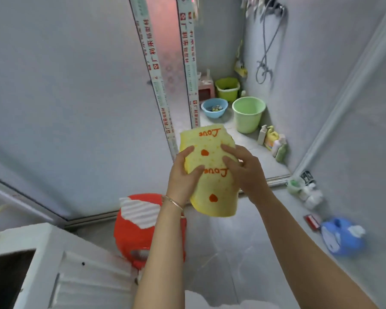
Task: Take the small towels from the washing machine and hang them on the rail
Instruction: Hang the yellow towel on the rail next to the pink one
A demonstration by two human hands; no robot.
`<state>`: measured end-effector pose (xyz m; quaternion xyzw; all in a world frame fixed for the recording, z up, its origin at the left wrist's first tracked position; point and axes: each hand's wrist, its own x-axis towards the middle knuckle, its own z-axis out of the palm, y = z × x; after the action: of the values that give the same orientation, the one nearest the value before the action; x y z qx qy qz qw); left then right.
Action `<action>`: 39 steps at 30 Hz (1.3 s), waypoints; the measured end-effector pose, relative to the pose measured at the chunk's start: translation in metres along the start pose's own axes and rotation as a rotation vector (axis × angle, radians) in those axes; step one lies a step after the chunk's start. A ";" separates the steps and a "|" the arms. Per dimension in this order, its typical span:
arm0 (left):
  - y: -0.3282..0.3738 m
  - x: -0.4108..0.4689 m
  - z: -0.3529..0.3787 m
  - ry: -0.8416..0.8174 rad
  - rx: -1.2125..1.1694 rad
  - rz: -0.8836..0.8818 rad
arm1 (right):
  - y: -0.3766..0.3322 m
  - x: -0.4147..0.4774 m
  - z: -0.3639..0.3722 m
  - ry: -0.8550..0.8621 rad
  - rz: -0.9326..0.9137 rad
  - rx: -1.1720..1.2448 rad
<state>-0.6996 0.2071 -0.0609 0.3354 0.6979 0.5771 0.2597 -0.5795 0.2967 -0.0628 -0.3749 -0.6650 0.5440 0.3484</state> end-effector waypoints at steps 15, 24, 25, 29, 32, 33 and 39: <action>0.040 0.062 0.166 -0.457 -0.070 0.024 | 0.017 0.024 -0.147 0.463 0.064 -0.076; 0.077 0.144 0.255 -0.733 -0.019 0.200 | 0.015 0.085 -0.208 0.751 0.032 -0.107; 0.081 0.152 0.265 -0.766 -0.018 0.224 | 0.014 0.090 -0.214 0.788 0.025 -0.118; 0.101 0.173 0.307 -0.895 -0.046 0.322 | 0.009 0.101 -0.238 0.944 0.006 -0.131; 0.121 0.175 0.337 -0.989 -0.045 0.395 | 0.001 0.099 -0.259 1.044 -0.016 -0.159; 0.128 0.174 0.346 -1.022 -0.049 0.413 | -0.001 0.096 -0.266 1.079 -0.017 -0.164; 0.166 0.156 0.410 -1.181 -0.105 0.471 | -0.018 0.077 -0.320 1.260 -0.041 -0.175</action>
<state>-0.4644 0.6035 0.0237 0.7283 0.3155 0.3700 0.4828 -0.3395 0.5097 0.0122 -0.6371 -0.3815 0.1561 0.6513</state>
